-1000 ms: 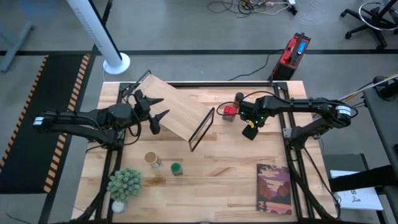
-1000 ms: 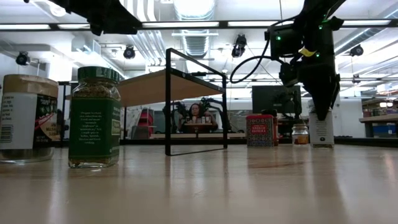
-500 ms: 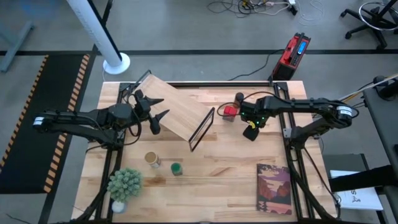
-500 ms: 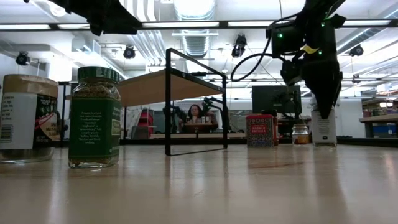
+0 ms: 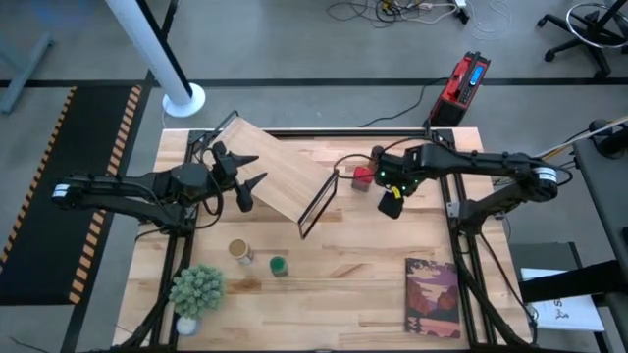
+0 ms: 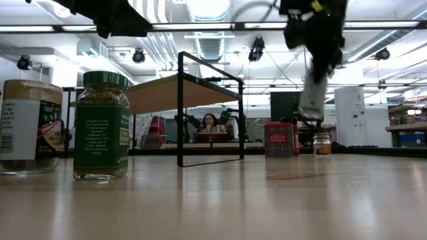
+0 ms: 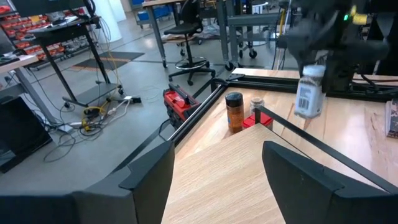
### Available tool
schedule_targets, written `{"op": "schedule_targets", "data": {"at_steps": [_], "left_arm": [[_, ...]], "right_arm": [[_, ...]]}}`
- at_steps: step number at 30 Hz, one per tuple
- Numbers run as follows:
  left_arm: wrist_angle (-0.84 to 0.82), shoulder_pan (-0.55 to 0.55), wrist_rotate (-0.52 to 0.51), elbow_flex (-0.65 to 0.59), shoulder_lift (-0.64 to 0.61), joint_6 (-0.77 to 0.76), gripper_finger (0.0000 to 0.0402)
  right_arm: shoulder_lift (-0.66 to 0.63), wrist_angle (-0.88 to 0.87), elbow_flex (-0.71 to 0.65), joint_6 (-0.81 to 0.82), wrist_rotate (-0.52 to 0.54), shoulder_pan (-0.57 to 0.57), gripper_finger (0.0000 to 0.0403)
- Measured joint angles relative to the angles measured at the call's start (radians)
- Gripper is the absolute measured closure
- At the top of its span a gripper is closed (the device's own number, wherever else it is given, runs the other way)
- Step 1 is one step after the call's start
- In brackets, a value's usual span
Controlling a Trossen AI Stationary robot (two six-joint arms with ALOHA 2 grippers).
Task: Shelf spices
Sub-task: Put the white seasoning bottle on the shelf
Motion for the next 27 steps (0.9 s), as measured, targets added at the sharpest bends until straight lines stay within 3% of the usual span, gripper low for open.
{"op": "schedule_targets", "data": {"at_steps": [15,27], "left_arm": [[0.0,0.0,0.0,0.0,0.0,-0.005,0.0165],[0.001,0.0,0.0,0.001,0.0,-0.015,0.0173]], "right_arm": [[0.063,0.009,0.357,-0.062,0.01,0.086,0.0223],[0.373,-0.095,0.773,-0.244,0.024,0.085,0.0223]]}}
